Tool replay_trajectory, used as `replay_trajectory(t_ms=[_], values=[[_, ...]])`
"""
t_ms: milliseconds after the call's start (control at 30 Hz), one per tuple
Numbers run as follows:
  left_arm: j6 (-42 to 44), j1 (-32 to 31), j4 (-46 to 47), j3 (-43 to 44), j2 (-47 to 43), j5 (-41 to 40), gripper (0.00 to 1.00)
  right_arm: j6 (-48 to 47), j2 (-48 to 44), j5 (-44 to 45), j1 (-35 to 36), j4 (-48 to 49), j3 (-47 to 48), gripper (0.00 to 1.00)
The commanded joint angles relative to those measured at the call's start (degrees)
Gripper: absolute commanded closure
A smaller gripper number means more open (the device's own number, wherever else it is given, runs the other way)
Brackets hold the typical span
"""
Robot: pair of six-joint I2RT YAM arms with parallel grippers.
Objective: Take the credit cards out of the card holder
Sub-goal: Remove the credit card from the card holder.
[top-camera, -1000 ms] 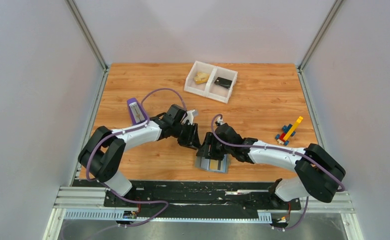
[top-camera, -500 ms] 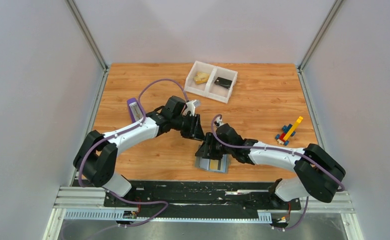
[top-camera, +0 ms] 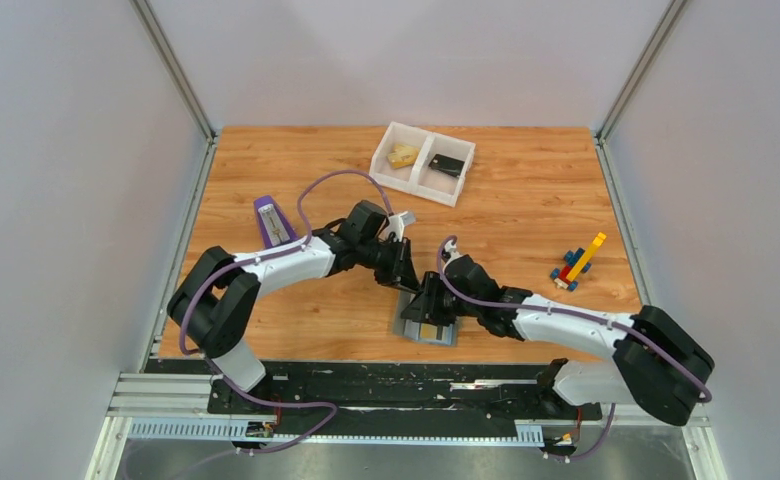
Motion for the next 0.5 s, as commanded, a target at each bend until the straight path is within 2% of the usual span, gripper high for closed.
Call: replay_trajectory(t_ms=[0,267,467], values=[[-0.3,-0.8,1.9,-0.5,2.5,0.7,0.84,0.4,-5.4,1.8,0.2,-4.4,0.5,0.64],[3.4,-1.2,-2.2,-0.5,4.2,-1.4,0.85,0.4,-10.7,2.1,0.1,-8.5,-0.6,0.65],[6.9,-1.4,-6.9,0.4,4.9,-4.3,0.85,0.8,-14.0,3.5,0.1,-9.9,-2.2,0.73]])
